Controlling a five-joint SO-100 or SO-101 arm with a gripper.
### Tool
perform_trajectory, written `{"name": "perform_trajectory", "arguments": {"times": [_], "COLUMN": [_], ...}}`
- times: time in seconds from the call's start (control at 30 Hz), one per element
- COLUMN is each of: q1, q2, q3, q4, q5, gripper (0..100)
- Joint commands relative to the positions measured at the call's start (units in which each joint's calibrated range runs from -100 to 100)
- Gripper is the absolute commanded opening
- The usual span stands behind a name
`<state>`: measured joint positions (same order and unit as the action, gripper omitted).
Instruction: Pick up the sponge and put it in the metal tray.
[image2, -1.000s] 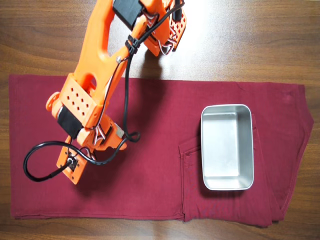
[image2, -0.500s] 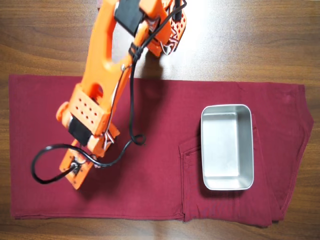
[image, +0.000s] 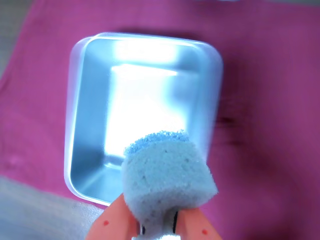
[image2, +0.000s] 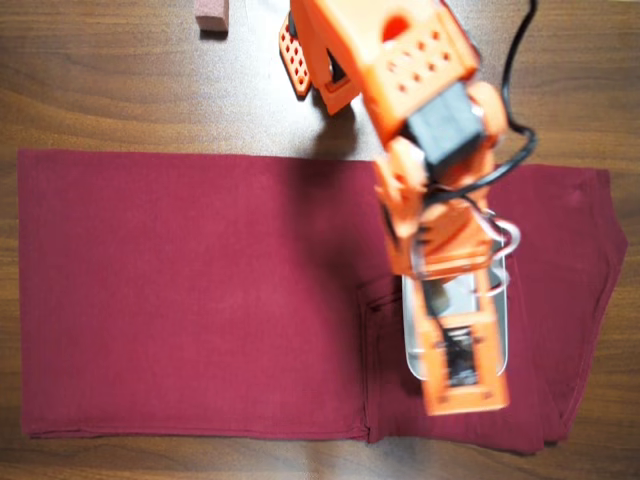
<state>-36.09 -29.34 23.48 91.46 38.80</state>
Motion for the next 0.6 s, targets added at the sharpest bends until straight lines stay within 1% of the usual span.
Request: {"name": "perform_trajectory", "arguments": {"times": [0.0,0.17,0.37,0.4,0.47,0.57], "q1": [-2.78,-4.41,-5.94,-5.85,-5.37,-4.12], "q2": [4.62,9.86,11.81,11.90,11.81,11.81], "q3": [-0.22,-0.68,-0.31,-0.31,-0.40,-0.68], "q4": [-5.75,-13.59,-14.42,-14.14,-13.03,-12.85], "q5": [-0.29,-0.20,0.34,0.29,0.20,-0.05], "gripper": [0,0,0,3,16,25]}}
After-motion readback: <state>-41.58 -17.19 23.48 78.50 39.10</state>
